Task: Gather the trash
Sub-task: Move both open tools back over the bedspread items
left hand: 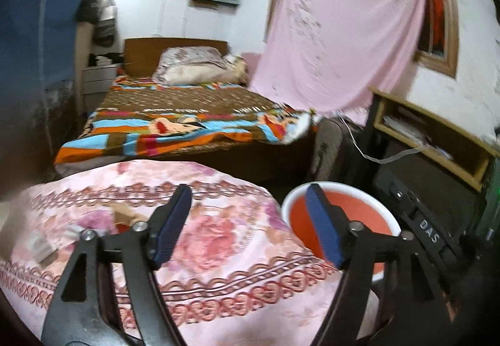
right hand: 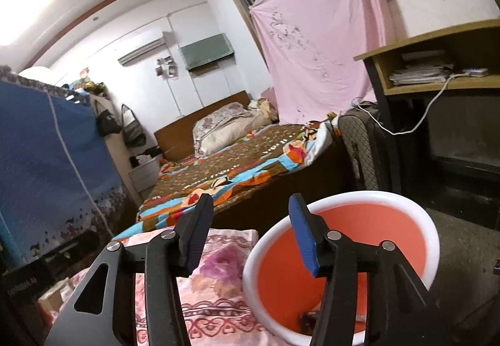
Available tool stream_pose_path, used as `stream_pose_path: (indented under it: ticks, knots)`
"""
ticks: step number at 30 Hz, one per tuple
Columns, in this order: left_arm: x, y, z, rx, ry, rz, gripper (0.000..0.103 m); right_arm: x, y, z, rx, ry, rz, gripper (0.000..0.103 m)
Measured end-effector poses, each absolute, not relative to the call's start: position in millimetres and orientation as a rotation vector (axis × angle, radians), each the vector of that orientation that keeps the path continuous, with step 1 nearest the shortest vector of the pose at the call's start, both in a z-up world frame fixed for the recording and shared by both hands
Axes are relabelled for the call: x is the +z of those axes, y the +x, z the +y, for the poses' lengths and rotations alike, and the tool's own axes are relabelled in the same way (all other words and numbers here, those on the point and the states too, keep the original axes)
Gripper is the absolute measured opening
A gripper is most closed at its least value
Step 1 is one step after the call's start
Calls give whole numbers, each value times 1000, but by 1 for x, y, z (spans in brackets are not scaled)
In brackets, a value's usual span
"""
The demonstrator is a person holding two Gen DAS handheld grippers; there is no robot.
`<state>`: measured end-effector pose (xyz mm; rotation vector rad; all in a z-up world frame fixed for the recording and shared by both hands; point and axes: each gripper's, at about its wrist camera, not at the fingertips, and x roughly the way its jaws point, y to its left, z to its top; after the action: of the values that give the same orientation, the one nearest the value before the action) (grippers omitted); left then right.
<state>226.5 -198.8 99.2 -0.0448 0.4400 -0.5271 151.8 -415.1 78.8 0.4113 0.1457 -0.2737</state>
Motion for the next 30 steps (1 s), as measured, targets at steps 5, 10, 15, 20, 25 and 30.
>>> stream_pose_path:
  ticks: [5,10,15,20,25,30]
  knots:
    - [97,222,-166,-414,-132,392,85,83,153,-401,-248,374,116,77]
    - [94,214,-138,-302,-176,318,92,85,153,-387,-209,361,90,102]
    - [89,205,-113,-239,-183,277,92,89,149,-370,-149,325,41,103]
    - [86,193,-91,-186,-170,249,92,92,148,-344,-86,256,21,103]
    - [86,179,-69,-149,-140,225,92,93,148,-318,-38,198,16,103]
    - [86,168,-45,-100,-90,198,92,91,148,-295,10,152,9,103]
